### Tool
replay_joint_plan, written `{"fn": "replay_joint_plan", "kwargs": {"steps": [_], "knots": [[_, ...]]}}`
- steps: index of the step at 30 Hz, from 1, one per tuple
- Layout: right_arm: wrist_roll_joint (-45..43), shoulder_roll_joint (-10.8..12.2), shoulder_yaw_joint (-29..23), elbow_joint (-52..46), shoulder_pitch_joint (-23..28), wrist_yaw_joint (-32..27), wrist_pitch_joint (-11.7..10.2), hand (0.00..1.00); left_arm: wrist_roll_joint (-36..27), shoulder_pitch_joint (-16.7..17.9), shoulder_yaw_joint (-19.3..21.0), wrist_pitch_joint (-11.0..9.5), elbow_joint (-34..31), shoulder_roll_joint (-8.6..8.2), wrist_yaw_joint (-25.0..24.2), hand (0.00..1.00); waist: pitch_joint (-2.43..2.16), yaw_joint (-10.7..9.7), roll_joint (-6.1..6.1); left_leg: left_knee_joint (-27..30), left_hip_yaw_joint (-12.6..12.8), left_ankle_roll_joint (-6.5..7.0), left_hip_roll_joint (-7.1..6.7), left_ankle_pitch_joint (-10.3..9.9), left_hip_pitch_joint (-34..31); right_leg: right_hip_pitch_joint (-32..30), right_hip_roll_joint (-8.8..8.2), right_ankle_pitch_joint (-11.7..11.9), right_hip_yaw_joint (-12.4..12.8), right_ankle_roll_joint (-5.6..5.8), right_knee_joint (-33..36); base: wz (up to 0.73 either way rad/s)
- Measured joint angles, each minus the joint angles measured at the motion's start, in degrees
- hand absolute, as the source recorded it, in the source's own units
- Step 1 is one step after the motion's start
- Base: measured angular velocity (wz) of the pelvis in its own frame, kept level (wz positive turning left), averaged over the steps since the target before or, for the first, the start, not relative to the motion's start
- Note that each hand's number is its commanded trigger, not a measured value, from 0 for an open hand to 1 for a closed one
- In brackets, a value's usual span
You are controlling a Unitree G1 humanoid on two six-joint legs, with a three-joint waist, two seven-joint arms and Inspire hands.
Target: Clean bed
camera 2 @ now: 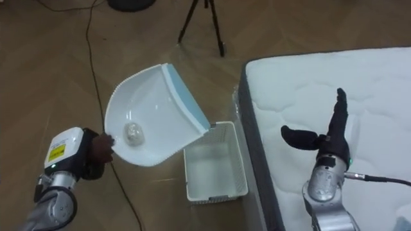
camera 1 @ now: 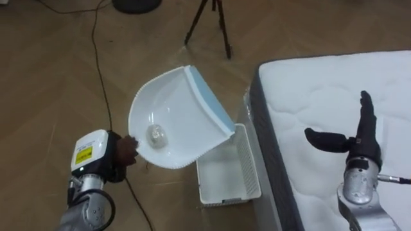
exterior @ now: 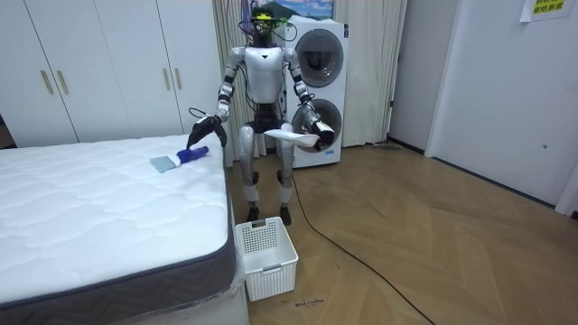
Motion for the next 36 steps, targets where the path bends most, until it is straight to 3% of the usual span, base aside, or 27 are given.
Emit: {"fn": "replay_joint_plan", "kwargs": {"steps": [1, 5, 8, 12, 15, 19, 22, 24, 26, 31, 36], "knots": [[0.04, 0.11, -0.02, 0.79, 0.26, 0.66, 0.00, 0.00, -0.14, -0.30, 0.16, 0.04, 1.35, 0.01, 0.01, 1.00, 0.04, -0.14, -0.06, 1.71, 0.22, -0.02, 0.01, -0.01, -1.31, -0.58, 0.08, -0.67, 0.67, -0.18, 1.04, 0.50], [-0.03, 0.15, 0.26, 3.40, 1.61, 1.93, -0.88, 0.00, -0.64, -1.98, 0.18, 0.87, 4.88, 0.35, 0.16, 1.00, 0.97, -1.46, -0.24, 9.64, 1.20, -0.53, 0.15, -0.90, -6.33, -1.94, 0.35, -4.97, 1.68, -0.74, 6.00, 0.64], [-0.02, 0.36, 0.44, 4.32, 2.36, 3.14, -1.10, 0.00, -0.51, -2.25, 0.22, 1.28, 5.44, 0.43, 0.30, 1.00, 1.68, -1.45, 0.27, 9.83, 4.06, 0.04, 1.75, -2.88, -7.50, -4.94, 0.26, -7.55, 1.66, -1.53, 10.91, 0.37], [0.26, 0.84, 1.37, 6.91, 2.10, 5.22, -1.09, 0.00, -1.29, -2.25, 0.23, 1.29, 8.10, 0.78, 0.50, 1.00, 1.68, -1.26, 0.39, 9.11, 4.35, -0.88, 2.31, -2.04, -7.44, -6.02, 0.85, -7.39, 2.66, -2.24, 11.47, -0.12], [0.18, 0.86, 1.43, 7.40, 1.06, 6.06, -1.23, 0.00, -1.18, -2.46, 0.75, 1.17, 8.13, 1.49, 0.51, 1.00, 1.63, -1.44, 0.43, 7.09, 5.94, -1.23, 2.77, -0.78, -7.61, -7.84, 0.90, -6.56, 3.70, -3.06, 11.38, -0.30], [-0.09, 0.88, 1.71, 7.58, 0.71, 6.68, -2.32, 0.00, -0.12, -5.67, 0.19, 0.46, 8.66, 3.94, 1.04, 1.00, 1.61, -2.70, 0.87, 6.47, 6.78, -1.57, 3.07, 0.03, -9.36, -9.87, 0.98, -6.06, 3.83, -3.55, 11.48, -0.06], [-0.08, 0.70, 1.75, 8.89, -0.77, 6.49, -2.92, 0.00, 0.36, -9.44, -2.10, 0.10, 10.08, 5.75, 1.69, 1.00, 2.22, -3.73, 2.49, 6.33, 6.96, -1.45, 2.93, 0.16, -10.68, -11.27, 0.73, -6.05, 3.77, -3.58, 11.62, 0.00], [-0.20, 0.73, 2.09, 10.38, -1.76, 6.49, -2.95, 0.00, 2.11, -11.42, -2.78, -0.04, 10.58, 6.78, 1.95, 1.00, 2.19, -3.93, 3.19, 6.17, 7.47, -1.37, 2.85, 0.20, -11.47, -12.48, 0.50, -6.07, 4.04, -3.53, 11.98, -0.05], [-1.99, 0.72, 2.50, 11.28, -2.65, 6.49, -2.95, 0.00, 3.30, -13.91, -4.89, 0.27, 12.54, 7.93, 2.20, 1.00, 2.54, -4.74, 4.64, 6.15, 7.60, -1.35, 2.56, 0.21, -11.80, -12.83, 0.13, -6.18, 4.06, -3.33, 12.38, 0.00], [-3.13, 0.22, 3.37, 10.85, -4.32, 6.38, -2.93, 0.00, 5.88, -15.45, -10.53, 1.17, 12.68, 11.51, 1.80, 1.00, 2.58, -6.57, 7.24, 5.71, 8.59, -0.75, 1.59, 0.56, -13.72, -16.18, -1.41, -6.58, 4.38, -2.68, 14.73, -0.02], [-7.31, -0.41, 4.14, 10.52, -4.68, 6.18, -2.72, 0.00, 6.64, -15.68, -11.32, 3.75, 12.64, 11.78, 0.86, 1.00, 2.68, -7.87, 9.61, 5.98, 10.04, -0.29, 0.68, 0.79, -15.46, -19.47, -2.98, -7.04, 5.18, -2.00, 17.40, -0.06]]}}
